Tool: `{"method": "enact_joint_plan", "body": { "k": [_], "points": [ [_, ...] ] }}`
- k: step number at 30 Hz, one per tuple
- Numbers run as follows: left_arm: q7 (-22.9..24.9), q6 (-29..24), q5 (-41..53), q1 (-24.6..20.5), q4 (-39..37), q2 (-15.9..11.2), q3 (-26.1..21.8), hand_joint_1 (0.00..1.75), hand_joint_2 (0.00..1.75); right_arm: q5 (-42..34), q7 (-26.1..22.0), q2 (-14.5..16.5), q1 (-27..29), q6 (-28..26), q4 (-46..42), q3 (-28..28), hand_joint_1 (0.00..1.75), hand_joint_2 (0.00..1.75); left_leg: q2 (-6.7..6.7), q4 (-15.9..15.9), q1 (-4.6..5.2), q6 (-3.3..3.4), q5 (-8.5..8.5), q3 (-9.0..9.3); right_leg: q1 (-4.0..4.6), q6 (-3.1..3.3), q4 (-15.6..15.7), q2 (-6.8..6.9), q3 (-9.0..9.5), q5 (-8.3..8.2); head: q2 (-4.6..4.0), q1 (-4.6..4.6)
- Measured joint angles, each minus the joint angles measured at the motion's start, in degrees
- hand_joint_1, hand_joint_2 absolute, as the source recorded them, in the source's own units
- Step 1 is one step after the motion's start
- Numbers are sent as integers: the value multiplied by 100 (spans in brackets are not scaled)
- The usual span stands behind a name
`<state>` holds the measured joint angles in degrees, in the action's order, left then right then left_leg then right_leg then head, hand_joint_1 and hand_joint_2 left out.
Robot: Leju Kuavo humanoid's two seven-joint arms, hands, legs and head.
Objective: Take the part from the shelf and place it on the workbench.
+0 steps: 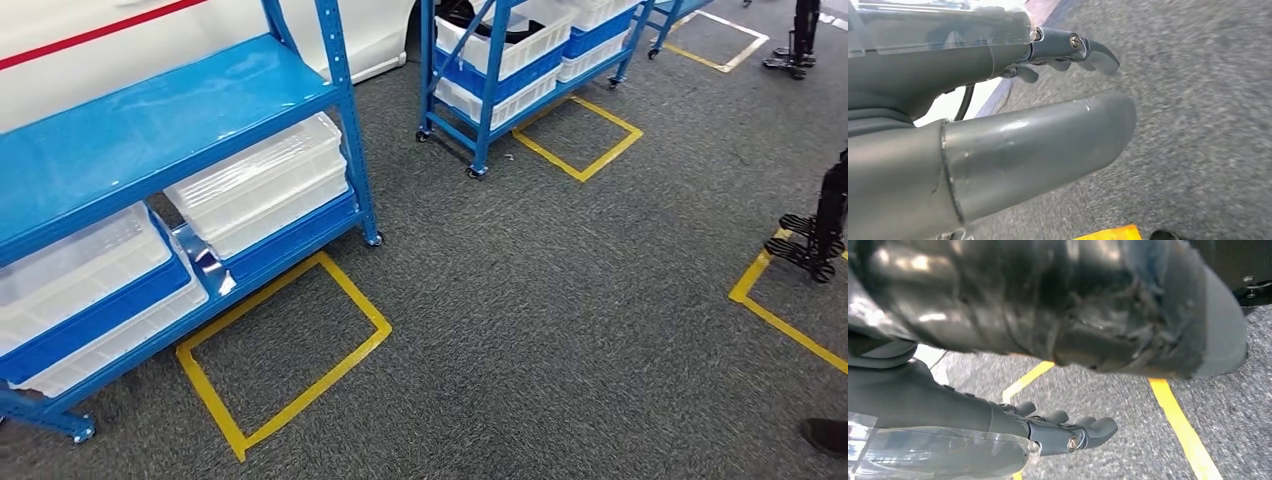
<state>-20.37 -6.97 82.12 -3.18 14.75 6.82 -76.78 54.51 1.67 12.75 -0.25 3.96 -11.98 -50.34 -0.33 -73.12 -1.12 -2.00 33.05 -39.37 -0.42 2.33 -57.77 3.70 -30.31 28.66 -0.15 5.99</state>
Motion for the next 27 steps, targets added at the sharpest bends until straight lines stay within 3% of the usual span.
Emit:
{"method": "enact_joint_plan", "body": {
  "k": [2, 4, 5, 7, 9, 11, 13, 14, 15, 16, 18, 20, 22, 24, 25, 27],
  "points": [
    [-114, -92, 16, 16, 0, 2, 36, 0, 0, 7, -3, -1, -8, -2, 0, -8, 0, 0, 193, 755, 3, 22, -347, 441, 7, -31, -22, 148, 24, 28, 0, -1],
    [-242, -168, 29, 3, 0, 3, 68, 0, 0, 7, -5, -1, -15, -3, 0, -21, 0, 0, 436, 1389, 27, 93, -549, 784, 34, -90, -63, 273, 43, 72, 0, 1],
    [-275, -186, 32, -3, 0, 5, 76, 0, 0, 7, -6, -1, -24, -3, 0, -27, 0, 0, 490, 1492, 41, 132, -560, 824, 46, -120, -74, 326, 52, 87, 0, 3],
    [-300, -203, 33, 7, 0, 11, 81, 0, 0, 6, -8, -1, -55, -3, 0, -35, 0, 0, 377, 1511, 45, 203, -579, 804, 49, -184, -64, 403, 84, 100, 0, 3],
    [-306, -206, 34, 14, 0, 25, 86, 0, 0, 5, -9, -2, -71, -4, 0, -38, 0, 0, 251, 1563, 17, 277, -627, 816, 22, -257, -168, 183, 71, 214, 0, 4],
    [-308, -209, 35, 2, 0, 38, 99, 0, 0, 5, -8, -3, -56, -5, 0, -42, 0, 0, 127, 1592, -2, 337, -670, 808, -13, -312, -708, -201, -164, 563, 0, 5],
    [-309, -210, 35, -9, 0, 40, 114, 0, 0, 5, -8, -3, -43, -5, 0, -45, 0, 0, -18, 1585, 1, 362, -686, 777, -27, -336, -1468, -344, -532, 893, 0, 4],
    [-309, -210, 35, -7, 0, 42, 119, 0, 0, 6, -7, -3, -39, -6, 0, -45, 0, 0, -98, 1578, 3, 364, -689, 771, -31, -341, -1664, -355, -637, 907, 0, 3],
    [-309, -210, 35, -3, 0, 43, 122, 0, 0, 6, -7, -3, -36, -7, 0, -45, 0, 0, -188, 1568, 3, 361, -687, 771, -37, -341, -1637, -363, -640, 797, 0, 4],
    [-309, -210, 35, 1, 0, 48, 126, 0, 0, 6, -7, -4, -34, -7, 0, -46, 0, 0, -276, 1555, 1, 355, -684, 775, -44, -334, -1382, -389, -537, 589, 0, 4],
    [-309, -210, 35, 0, 0, 62, 139, 0, 0, 5, -7, -7, -20, -9, 0, -47, 0, 0, -438, 1518, 6, 322, -671, 770, -59, -305, -597, -595, -209, 176, 0, 4],
    [-310, -211, 35, -5, 0, 74, 155, 0, 0, 5, -7, -10, -19, -9, 0, -48, 0, 0, -566, 1488, 11, 253, -671, 735, -54, -274, -182, -755, -49, 39, 0, 4],
    [-328, -213, 35, 10, 0, 76, 161, 0, 0, 6, -8, -12, -43, -10, 0, -48, 0, 0, -677, 1504, 5, 165, -697, 698, -41, -227, -150, -685, -47, 33, 0, 3],
    [-381, -216, 34, 28, 0, 78, 162, 0, 0, 6, -11, -10, -55, -13, 0, -49, 0, 0, -555, 1431, 1, 105, -642, 648, -55, -134, -92, -549, -28, -6, 0, -1],
    [-408, -217, 32, 23, 0, 79, 163, 0, 0, 6, -14, -9, -48, -16, 0, -49, 0, 0, -409, 1257, 4, 86, -522, 564, -64, -87, -58, -469, -21, -23, 0, -3],
    [-441, -218, 24, 0, 0, 81, 164, 0, 0, 6, -27, -9, -22, -20, 0, -51, 0, 0, -115, 580, 5, 55, -131, 248, -46, -28, -43, -305, -30, -29, 0, -8]
  ]
}}
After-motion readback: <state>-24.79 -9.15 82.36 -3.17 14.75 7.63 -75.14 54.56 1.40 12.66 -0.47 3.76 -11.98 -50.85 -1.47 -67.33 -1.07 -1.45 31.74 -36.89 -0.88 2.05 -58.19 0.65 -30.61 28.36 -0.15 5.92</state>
